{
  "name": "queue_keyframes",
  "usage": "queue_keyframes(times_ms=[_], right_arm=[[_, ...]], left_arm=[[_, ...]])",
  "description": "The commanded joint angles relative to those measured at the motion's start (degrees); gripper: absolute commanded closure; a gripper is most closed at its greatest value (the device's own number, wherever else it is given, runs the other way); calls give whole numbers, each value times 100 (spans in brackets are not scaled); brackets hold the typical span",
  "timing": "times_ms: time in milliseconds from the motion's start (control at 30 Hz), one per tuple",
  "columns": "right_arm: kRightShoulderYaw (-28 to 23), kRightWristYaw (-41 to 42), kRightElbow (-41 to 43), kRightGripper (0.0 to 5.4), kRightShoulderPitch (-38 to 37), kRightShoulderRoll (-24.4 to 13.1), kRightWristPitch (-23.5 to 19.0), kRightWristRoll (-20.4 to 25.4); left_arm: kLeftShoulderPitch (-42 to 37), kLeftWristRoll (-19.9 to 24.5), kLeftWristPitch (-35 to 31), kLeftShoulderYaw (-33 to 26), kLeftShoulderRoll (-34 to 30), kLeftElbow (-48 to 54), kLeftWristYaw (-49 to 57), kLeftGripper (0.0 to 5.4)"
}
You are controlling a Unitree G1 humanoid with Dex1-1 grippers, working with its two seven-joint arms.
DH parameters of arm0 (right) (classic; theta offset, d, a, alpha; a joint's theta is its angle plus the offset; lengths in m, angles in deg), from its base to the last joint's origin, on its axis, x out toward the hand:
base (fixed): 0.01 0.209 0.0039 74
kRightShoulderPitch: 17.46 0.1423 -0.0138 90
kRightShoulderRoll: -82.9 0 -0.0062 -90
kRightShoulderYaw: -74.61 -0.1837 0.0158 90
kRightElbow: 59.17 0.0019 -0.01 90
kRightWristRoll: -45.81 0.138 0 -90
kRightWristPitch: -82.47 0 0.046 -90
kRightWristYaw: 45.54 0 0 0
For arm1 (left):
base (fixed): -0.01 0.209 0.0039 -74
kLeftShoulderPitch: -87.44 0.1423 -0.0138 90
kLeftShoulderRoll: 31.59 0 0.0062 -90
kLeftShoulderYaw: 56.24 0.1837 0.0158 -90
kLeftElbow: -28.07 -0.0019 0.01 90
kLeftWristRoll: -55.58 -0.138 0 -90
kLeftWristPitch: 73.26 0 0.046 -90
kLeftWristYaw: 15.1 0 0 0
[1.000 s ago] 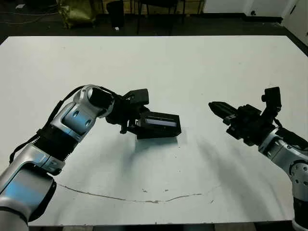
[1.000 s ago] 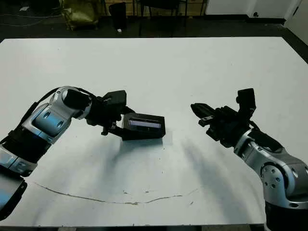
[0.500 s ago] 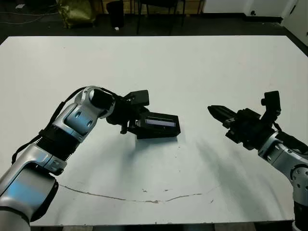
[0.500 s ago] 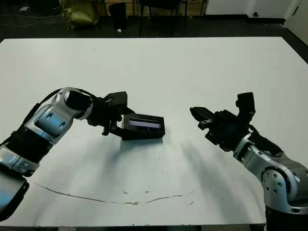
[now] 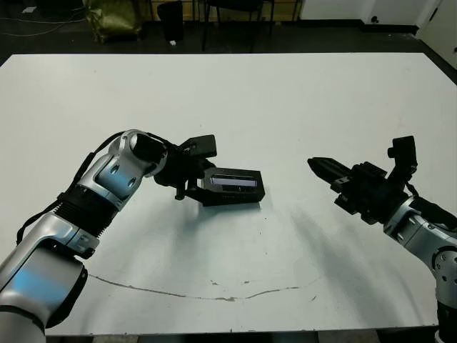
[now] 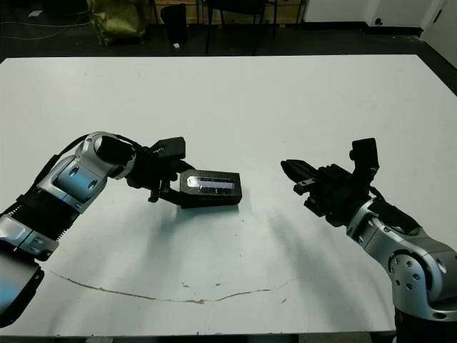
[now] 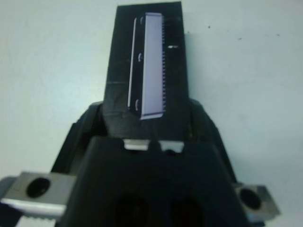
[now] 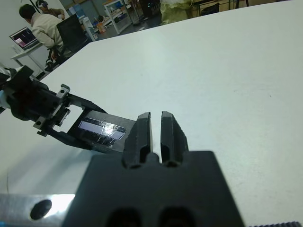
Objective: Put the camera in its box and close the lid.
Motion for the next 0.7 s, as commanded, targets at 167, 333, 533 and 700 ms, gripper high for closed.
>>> queue_keyframes(times_ms=[167,333,533,700], right_arm=[[-108,-155,201,540,-197,-10,-231,189],[-129,-29,388,540,-338,-64,-83,278],[-131,115,700,540,-534,-107,64,355],[-115,80,974,540,-625,-215,57,323]], left_arm=[[-334,-325,18,-23,-92,-725,126,300],[-449,-394,134,21,-61,-964,111,300],[-503,-414,172,49,-3,-1142,102,300],[-467,-414,170,68,12,-1165,82,300]])
